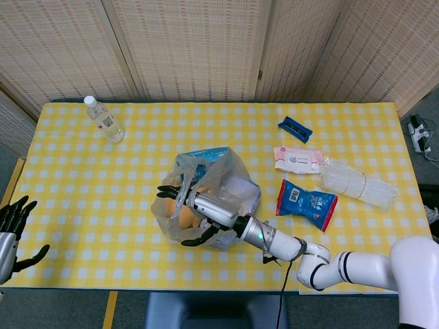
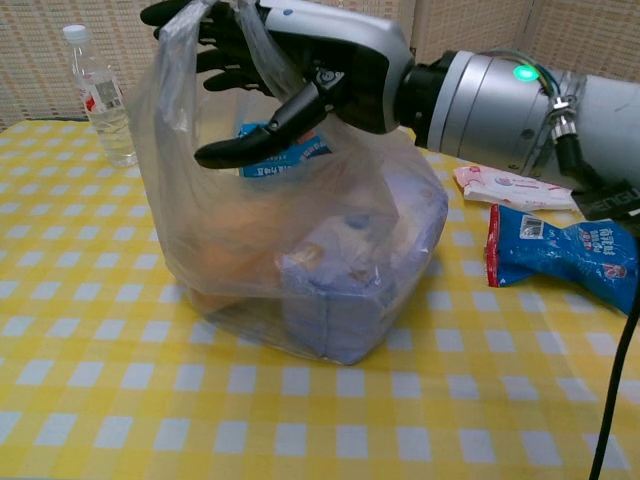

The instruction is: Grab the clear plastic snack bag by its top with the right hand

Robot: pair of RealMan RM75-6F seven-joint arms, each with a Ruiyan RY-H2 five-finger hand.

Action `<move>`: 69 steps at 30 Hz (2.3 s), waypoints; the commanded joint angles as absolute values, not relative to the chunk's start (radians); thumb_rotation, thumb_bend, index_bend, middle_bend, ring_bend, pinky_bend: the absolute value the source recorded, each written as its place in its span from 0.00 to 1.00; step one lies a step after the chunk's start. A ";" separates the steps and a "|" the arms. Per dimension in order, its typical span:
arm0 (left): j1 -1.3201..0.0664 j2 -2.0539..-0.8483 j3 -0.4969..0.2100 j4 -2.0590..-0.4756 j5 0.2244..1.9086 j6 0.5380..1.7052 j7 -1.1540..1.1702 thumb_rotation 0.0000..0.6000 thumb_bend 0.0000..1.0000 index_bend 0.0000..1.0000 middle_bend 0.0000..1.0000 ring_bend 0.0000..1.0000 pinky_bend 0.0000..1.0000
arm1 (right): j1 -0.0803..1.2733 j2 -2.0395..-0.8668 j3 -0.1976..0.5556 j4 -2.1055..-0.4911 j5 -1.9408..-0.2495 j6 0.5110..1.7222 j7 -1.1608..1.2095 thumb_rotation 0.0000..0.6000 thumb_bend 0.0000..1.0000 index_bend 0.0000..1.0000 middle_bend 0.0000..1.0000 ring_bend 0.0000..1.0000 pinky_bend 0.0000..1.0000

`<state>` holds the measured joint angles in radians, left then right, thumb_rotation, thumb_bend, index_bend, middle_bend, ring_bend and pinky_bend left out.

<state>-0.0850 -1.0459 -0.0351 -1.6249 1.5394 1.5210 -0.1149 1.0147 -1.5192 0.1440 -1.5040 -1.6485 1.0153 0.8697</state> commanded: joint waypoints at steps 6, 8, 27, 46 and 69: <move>-0.083 -1.040 -0.035 -1.623 1.542 1.524 -0.131 1.00 0.29 0.00 0.05 0.00 0.00 | 1.033 -1.573 0.153 -1.445 -1.674 1.059 0.885 1.00 0.24 0.00 0.00 0.03 0.00; -0.082 -1.039 -0.036 -1.622 1.542 1.525 -0.134 1.00 0.29 0.00 0.05 0.00 0.00 | 1.033 -1.581 0.154 -1.437 -1.678 1.074 0.892 1.00 0.24 0.00 0.00 0.03 0.00; -0.080 -1.032 -0.038 -1.626 1.538 1.526 -0.148 1.00 0.29 0.00 0.05 0.00 0.00 | 1.063 -1.662 0.205 -1.357 -1.665 1.175 1.115 1.00 0.24 0.00 0.00 0.20 0.00; -0.075 -1.017 -0.040 -1.629 1.544 1.537 -0.177 1.00 0.28 0.00 0.05 0.00 0.00 | 1.152 -1.733 0.273 -1.289 -1.586 1.087 1.275 1.00 0.24 0.00 0.04 0.16 0.00; -0.061 -1.002 -0.041 -1.620 1.547 1.557 -0.222 1.00 0.28 0.00 0.05 0.00 0.00 | 1.145 -1.754 0.485 -1.442 -1.252 0.891 1.563 1.00 0.38 0.57 0.61 0.63 0.75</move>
<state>-0.0610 -1.0023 -0.0416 -1.6198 1.5468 1.5568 -0.2222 1.1659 -1.7771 0.4404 -1.3918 -1.3073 0.9386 1.5243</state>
